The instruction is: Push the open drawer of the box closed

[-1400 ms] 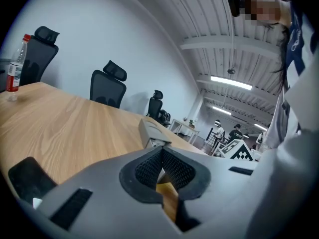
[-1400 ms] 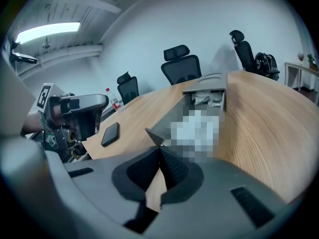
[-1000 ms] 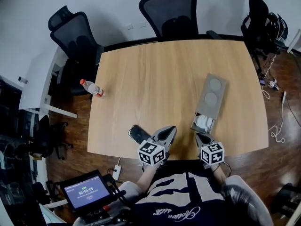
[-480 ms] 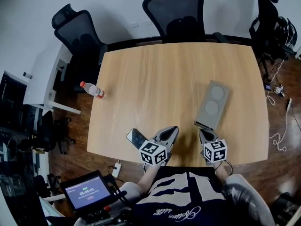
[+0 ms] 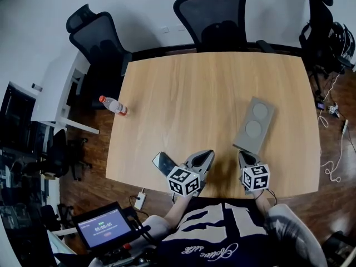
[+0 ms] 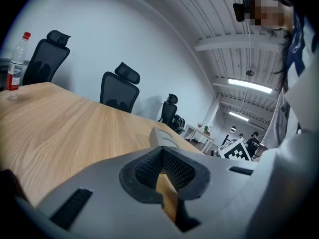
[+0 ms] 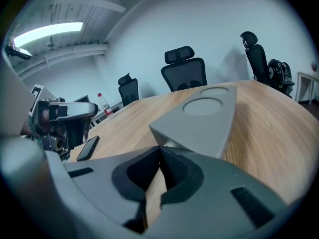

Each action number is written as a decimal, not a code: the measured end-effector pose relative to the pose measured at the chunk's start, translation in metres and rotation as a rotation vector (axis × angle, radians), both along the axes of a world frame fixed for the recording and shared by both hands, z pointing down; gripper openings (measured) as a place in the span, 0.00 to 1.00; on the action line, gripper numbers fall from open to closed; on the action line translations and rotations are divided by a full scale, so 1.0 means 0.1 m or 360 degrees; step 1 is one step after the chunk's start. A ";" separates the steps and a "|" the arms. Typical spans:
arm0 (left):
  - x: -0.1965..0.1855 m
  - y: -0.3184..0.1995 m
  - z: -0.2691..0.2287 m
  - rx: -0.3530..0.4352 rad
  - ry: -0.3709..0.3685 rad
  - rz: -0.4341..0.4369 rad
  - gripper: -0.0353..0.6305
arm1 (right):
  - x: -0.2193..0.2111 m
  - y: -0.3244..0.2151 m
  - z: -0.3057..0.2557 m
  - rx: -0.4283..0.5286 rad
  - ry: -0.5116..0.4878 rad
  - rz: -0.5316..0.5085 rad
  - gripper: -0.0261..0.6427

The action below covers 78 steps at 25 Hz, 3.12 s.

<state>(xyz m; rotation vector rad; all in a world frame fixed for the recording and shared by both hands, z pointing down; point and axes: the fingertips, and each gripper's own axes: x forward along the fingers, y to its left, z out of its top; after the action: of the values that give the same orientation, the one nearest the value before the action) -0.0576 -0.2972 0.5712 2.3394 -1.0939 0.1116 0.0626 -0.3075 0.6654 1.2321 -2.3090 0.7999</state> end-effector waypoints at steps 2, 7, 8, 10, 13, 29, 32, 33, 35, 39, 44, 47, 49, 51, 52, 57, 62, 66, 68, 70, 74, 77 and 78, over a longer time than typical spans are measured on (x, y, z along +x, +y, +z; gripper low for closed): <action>-0.04 0.04 -0.01 0.0009 -0.0001 0.0001 0.06 | 0.01 0.00 0.00 0.0013 0.0025 0.0017 0.04; -0.18 0.15 -0.07 0.0042 0.0006 0.0008 0.06 | -0.07 0.07 -0.13 0.0067 0.0011 0.0068 0.04; -0.20 0.18 -0.08 0.0049 0.0007 0.0013 0.06 | -0.12 0.12 -0.16 0.0075 0.0003 0.0070 0.04; -0.24 0.27 -0.10 0.0059 0.0010 0.0036 0.06 | -0.21 0.22 -0.21 0.0091 -0.0008 0.0067 0.04; -0.33 0.44 -0.13 0.0065 0.0011 0.0086 0.06 | -0.35 0.40 -0.30 0.0106 -0.0033 0.0087 0.04; -0.45 1.29 0.12 -0.0001 0.0049 0.0312 0.06 | -0.49 1.50 -0.40 0.0140 -0.0132 0.0325 0.04; -0.35 1.53 0.11 0.0000 0.0059 0.0368 0.06 | -0.42 1.74 -0.41 0.0139 -0.0132 0.0361 0.04; -0.34 1.63 0.11 0.0004 0.0059 0.0376 0.06 | -0.41 1.83 -0.42 0.0143 -0.0135 0.0369 0.04; -0.32 1.74 0.09 0.0019 0.0068 0.0367 0.06 | -0.39 1.98 -0.43 0.0154 -0.0141 0.0374 0.04; -0.25 1.79 0.00 0.0054 0.0090 0.0312 0.06 | -0.28 2.16 -0.47 0.0168 -0.0151 0.0368 0.04; -0.01 1.95 -0.08 0.0084 0.0089 0.0275 0.06 | -0.10 2.57 -0.56 0.0175 -0.0143 0.0331 0.04; 0.29 2.24 -0.16 0.0074 0.0135 0.0304 0.06 | 0.06 2.85 -0.66 0.0203 -0.0076 0.0261 0.04; 0.51 2.55 -0.18 0.0060 0.0123 0.0363 0.06 | 0.16 3.03 -0.70 0.0205 -0.0095 0.0231 0.04; 0.66 2.84 -0.15 0.0061 0.0067 0.0410 0.06 | 0.21 3.19 -0.73 0.0203 -0.0152 0.0204 0.04; 0.69 2.94 -0.11 0.0059 0.0046 0.0403 0.06 | 0.23 3.27 -0.73 0.0204 -0.0171 0.0188 0.04; 0.65 3.35 -0.06 0.0026 0.0099 0.0214 0.06 | 0.31 3.66 -0.75 0.0207 -0.0211 0.0122 0.04; 0.63 3.83 0.07 -0.0048 0.0003 0.0209 0.06 | 0.34 3.98 -0.68 0.0153 -0.0253 0.0103 0.04; 0.54 3.96 -0.04 -0.0030 0.0031 0.0173 0.06 | 0.20 4.12 -0.70 0.0144 -0.0294 0.0076 0.03; 0.55 3.93 -0.13 0.0006 0.0061 0.0168 0.06 | 0.15 4.12 -0.73 0.0158 -0.0312 0.0062 0.03; 0.55 3.92 -0.22 0.0042 0.0082 0.0173 0.06 | 0.10 4.12 -0.77 0.0175 -0.0320 0.0050 0.03; 0.54 3.95 -0.29 0.0072 0.0087 0.0219 0.06 | 0.03 4.13 -0.87 0.0220 -0.0329 0.0070 0.03; 0.53 3.95 -0.25 0.0086 0.0069 0.0253 0.06 | 0.02 4.08 -0.87 0.0233 -0.0337 0.0102 0.03; 0.49 3.98 -0.28 0.0092 0.0065 0.0259 0.06 | -0.01 4.10 -0.89 0.0235 -0.0346 0.0117 0.03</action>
<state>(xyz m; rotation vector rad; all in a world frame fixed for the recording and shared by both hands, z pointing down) -0.0090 0.1007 0.5435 2.4694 -0.8978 0.0931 0.0616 0.1029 0.5765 1.3594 -2.5493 0.8381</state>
